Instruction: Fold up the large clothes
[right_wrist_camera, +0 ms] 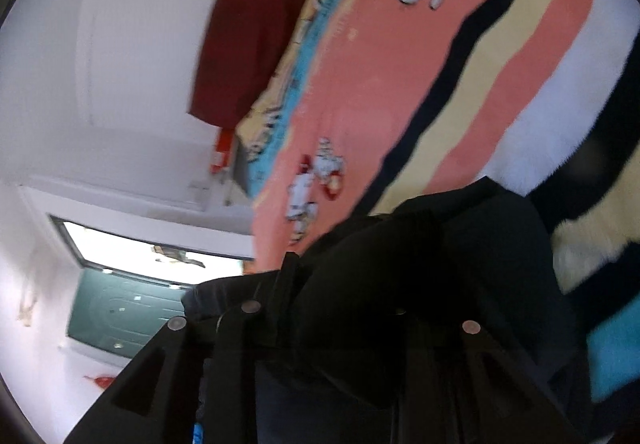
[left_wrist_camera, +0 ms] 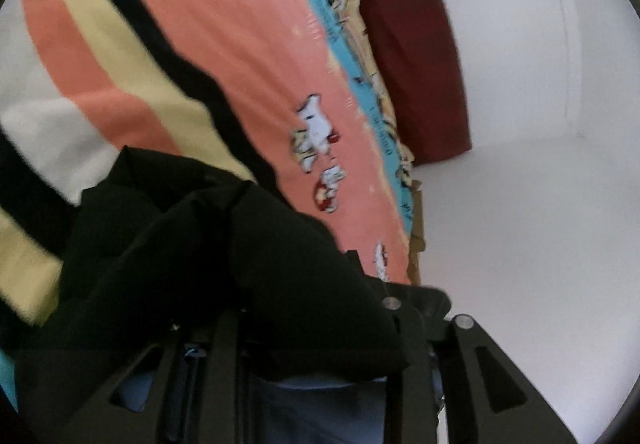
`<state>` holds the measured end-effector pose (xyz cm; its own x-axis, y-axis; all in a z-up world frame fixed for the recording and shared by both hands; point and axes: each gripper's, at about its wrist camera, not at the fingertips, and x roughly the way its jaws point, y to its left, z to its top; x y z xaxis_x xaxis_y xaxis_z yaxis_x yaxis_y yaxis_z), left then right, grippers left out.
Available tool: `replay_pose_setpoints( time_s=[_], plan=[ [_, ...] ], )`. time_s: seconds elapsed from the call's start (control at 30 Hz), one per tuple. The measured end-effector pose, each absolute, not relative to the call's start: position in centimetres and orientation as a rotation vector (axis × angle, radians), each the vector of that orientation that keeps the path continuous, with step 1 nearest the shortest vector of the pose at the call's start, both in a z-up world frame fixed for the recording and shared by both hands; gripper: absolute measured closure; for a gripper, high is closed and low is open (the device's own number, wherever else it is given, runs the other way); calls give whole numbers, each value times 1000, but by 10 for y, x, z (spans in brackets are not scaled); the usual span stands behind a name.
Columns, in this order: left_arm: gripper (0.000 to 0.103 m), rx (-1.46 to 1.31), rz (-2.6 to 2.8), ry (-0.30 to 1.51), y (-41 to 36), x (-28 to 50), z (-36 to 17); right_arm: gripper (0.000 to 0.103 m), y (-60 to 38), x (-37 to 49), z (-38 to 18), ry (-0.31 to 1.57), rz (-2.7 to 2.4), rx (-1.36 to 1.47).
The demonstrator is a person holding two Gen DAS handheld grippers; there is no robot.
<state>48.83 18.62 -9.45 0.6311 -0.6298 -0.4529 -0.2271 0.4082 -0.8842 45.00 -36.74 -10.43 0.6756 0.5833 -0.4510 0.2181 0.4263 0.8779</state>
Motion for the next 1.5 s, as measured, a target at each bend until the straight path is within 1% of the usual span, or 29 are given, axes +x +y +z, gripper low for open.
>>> replay_pose_setpoints(
  time_s=[0.13,0.2,0.3,0.33,0.37,0.4,0.47,0.53,0.67,0.77,0.87,0.93,1.0,1.13,1.27,1.4,1.5],
  plan=[
    [77,-1186,-323,888,185,502,-126,79,-364,467,-130,842,271,1162],
    [77,-1187,-329,885,184,503,-128,79,-362,473,-137,840,286,1162],
    [74,-1203,-338,886,187,497,-122,73,-368,471,-139,829,321,1193],
    [71,-1210,-344,884,187,490,-118,69,-370,470,-139,824,332,1201],
    [66,-1222,-351,881,188,487,-116,60,-371,470,-138,815,345,1204],
    [64,-1238,-358,874,190,487,-112,54,-373,467,-136,801,365,1205],
    [53,-1270,-368,845,195,483,-103,25,-373,464,-130,781,380,1204],
    [49,-1291,-364,808,201,481,-91,18,-374,463,-120,771,372,1178],
    [48,-1289,-339,768,217,472,-66,16,-383,458,-106,762,346,1149],
    [48,-1200,-275,730,225,451,-39,16,-392,442,-89,723,307,1113],
    [48,-999,-216,755,211,436,-7,16,-384,430,-67,705,292,1014],
    [48,-822,-203,793,184,431,12,16,-367,425,-50,715,302,910],
    [48,-719,-227,825,158,425,19,16,-342,419,-32,735,315,778],
    [48,-561,-292,912,91,433,12,16,-287,419,-14,780,329,555],
    [48,-419,-290,958,42,454,-9,16,-243,422,-15,819,326,353],
    [48,-363,-243,1000,26,484,-24,16,-213,445,-34,883,303,193],
    [48,-309,-196,1039,22,513,-31,15,-206,464,-44,909,268,134]
  ],
)
